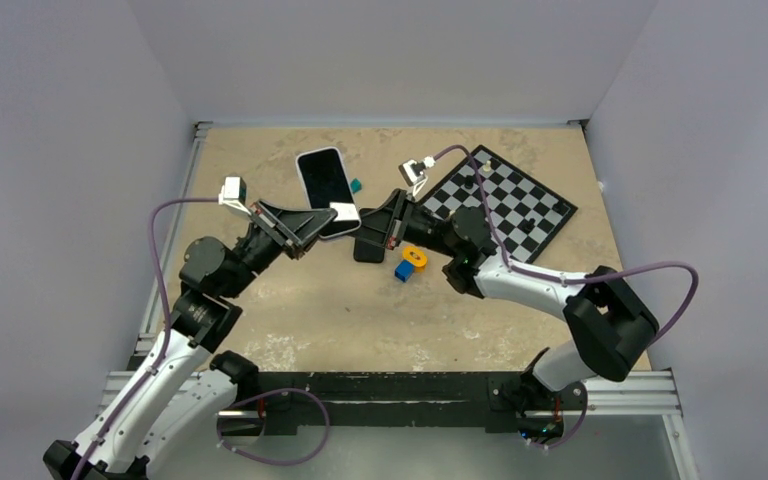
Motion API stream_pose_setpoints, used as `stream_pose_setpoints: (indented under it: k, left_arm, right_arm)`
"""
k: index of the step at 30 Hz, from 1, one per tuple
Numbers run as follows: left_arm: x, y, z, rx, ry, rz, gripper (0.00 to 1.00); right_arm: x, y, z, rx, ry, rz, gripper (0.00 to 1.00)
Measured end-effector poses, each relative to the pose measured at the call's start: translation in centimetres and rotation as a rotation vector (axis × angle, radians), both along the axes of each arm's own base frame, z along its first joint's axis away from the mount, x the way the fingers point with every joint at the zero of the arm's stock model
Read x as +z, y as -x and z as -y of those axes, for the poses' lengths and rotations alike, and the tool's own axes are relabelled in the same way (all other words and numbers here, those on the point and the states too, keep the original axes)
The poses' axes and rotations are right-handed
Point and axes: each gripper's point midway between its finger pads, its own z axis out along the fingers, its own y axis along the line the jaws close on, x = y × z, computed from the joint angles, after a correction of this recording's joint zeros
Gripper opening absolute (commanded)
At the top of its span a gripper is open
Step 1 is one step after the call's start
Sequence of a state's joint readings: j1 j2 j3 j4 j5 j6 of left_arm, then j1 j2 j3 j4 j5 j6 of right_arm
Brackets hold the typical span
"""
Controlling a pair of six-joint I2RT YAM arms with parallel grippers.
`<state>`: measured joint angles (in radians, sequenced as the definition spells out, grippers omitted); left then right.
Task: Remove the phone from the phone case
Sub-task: Remove the phone case from the phone.
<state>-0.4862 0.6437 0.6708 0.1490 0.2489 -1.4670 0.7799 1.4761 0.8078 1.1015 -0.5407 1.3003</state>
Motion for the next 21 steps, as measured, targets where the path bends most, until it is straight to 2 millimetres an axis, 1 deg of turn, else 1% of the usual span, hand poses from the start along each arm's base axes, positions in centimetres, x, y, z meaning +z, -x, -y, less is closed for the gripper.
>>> stream_pose_setpoints:
  k: [4, 8, 10, 11, 12, 13, 15, 18, 20, 21]
  left_arm:
    - [0.0, 0.0, 0.0, -0.001, 0.012, 0.005, 0.0]
    - [-0.4, 0.0, 0.0, -0.005, 0.031, 0.005, 0.0]
    - [-1.0, 0.3, 0.0, -0.017, 0.039, -0.004, 0.0]
    - [-1.6, 0.7, 0.2, -0.04, 0.032, -0.016, 0.0]
    - [-2.3, 1.2, 0.5, -0.066, 0.025, -0.027, 0.0]
    - [-2.4, 1.6, 0.7, -0.086, 0.025, -0.028, 0.0]
    - [-2.5, 2.2, 0.9, -0.11, 0.02, -0.028, 0.0]
    - [-3.3, 2.7, 0.8, -0.119, -0.009, -0.038, 0.0]
    - [-4.3, 2.6, 0.7, -0.11, -0.05, -0.051, 0.0]
    - [-5.3, 2.5, 0.7, -0.1, -0.089, -0.066, 0.0]
  right_arm:
    - [-0.6, -0.9, -0.4, -0.025, 0.027, -0.038, 0.0]
    - [-1.1, -1.9, -0.9, -0.056, 0.073, -0.069, 0.0]
    - [-0.7, -2.9, -1.0, -0.075, 0.083, -0.078, 0.0]
    - [-0.1, -3.6, -1.0, -0.095, 0.074, -0.075, 0.0]
    - [0.4, -4.9, -0.8, -0.126, 0.067, -0.076, 0.0]
    - [0.6, -6.4, -0.4, -0.158, 0.065, -0.076, 0.0]
    - [0.4, -9.4, 0.9, -0.23, 0.061, -0.091, 0.0]
    - [-0.8, -12.8, 3.1, -0.314, 0.075, -0.121, 0.0]
    - [-2.2, -14.2, 4.5, -0.367, 0.103, -0.143, 0.0]
    - [-3.0, -14.6, 5.1, -0.387, 0.126, -0.157, 0.0]
